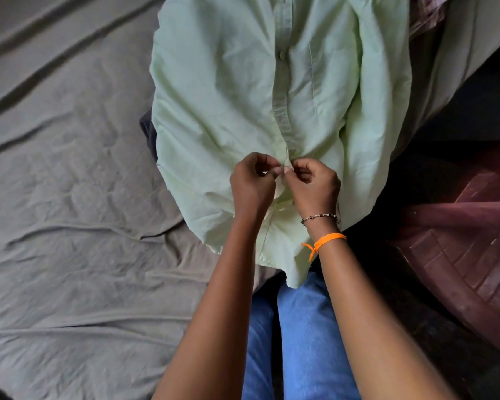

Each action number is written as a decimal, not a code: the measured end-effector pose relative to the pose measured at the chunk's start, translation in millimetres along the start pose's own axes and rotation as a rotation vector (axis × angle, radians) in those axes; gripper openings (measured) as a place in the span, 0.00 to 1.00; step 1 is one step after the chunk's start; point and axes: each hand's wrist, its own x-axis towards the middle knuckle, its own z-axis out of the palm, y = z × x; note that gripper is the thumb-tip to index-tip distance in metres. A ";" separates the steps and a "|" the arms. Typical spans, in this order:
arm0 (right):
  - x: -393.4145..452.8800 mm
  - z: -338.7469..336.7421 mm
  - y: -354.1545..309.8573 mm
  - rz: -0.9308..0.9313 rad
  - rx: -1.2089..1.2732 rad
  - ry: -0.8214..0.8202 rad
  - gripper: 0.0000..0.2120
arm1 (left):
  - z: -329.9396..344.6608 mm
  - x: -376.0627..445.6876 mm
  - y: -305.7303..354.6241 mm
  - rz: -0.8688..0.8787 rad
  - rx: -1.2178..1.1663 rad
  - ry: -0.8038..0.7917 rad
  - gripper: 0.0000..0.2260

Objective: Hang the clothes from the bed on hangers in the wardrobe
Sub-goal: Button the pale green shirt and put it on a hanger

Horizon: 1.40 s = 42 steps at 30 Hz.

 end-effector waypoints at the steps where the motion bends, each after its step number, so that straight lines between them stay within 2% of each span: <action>1: 0.5 -0.1 1.0 0.023 0.022 -0.029 0.05 | -1.5 1.3 -1.7 -0.036 -0.040 -0.020 0.09; 6: 2.6 -6.2 1.3 0.063 0.045 -0.089 0.01 | -4.6 4.1 -4.5 -0.168 -0.174 -0.079 0.09; 10: 6.8 -12.3 -0.6 0.145 0.155 -0.119 0.07 | -6.6 9.8 0.4 -0.169 -0.151 -0.123 0.09; 13: 11.8 -13.1 -3.7 0.169 0.164 -0.183 0.07 | -10.0 14.3 0.9 -0.113 -0.102 -0.165 0.10; 16: 15.0 -9.8 -3.6 0.127 0.067 -0.167 0.10 | -13.6 18.0 1.4 -0.084 -0.043 -0.189 0.10; 23: 5.8 -8.5 -11.0 -0.035 -0.030 -0.069 0.06 | -11.4 12.4 6.7 -0.115 -0.117 -0.200 0.05; 26: 8.3 -10.7 -10.3 -0.048 -0.056 -0.047 0.04 | -11.1 13.3 8.9 -0.114 -0.115 -0.210 0.09; 31: 10.2 -9.0 -9.7 -0.103 -0.080 -0.097 0.06 | -7.4 12.8 9.7 -0.035 -0.025 -0.120 0.07; 34: 11.6 -10.9 -4.4 -0.034 -0.047 -0.126 0.07 | -6.3 13.7 8.2 0.002 -0.024 -0.119 0.09; 37: 14.0 -17.6 0.1 0.064 0.081 -0.232 0.08 | -7.9 14.7 3.6 0.028 -0.035 -0.191 0.09; 40: 16.5 -26.0 -8.2 0.310 0.378 -0.415 0.09 | -11.1 12.0 1.0 -0.030 -0.244 -0.314 0.08; 42: 17.2 -26.2 -9.0 0.349 0.434 -0.414 0.09 | -11.7 7.9 -2.5 -0.104 -0.352 -0.301 0.08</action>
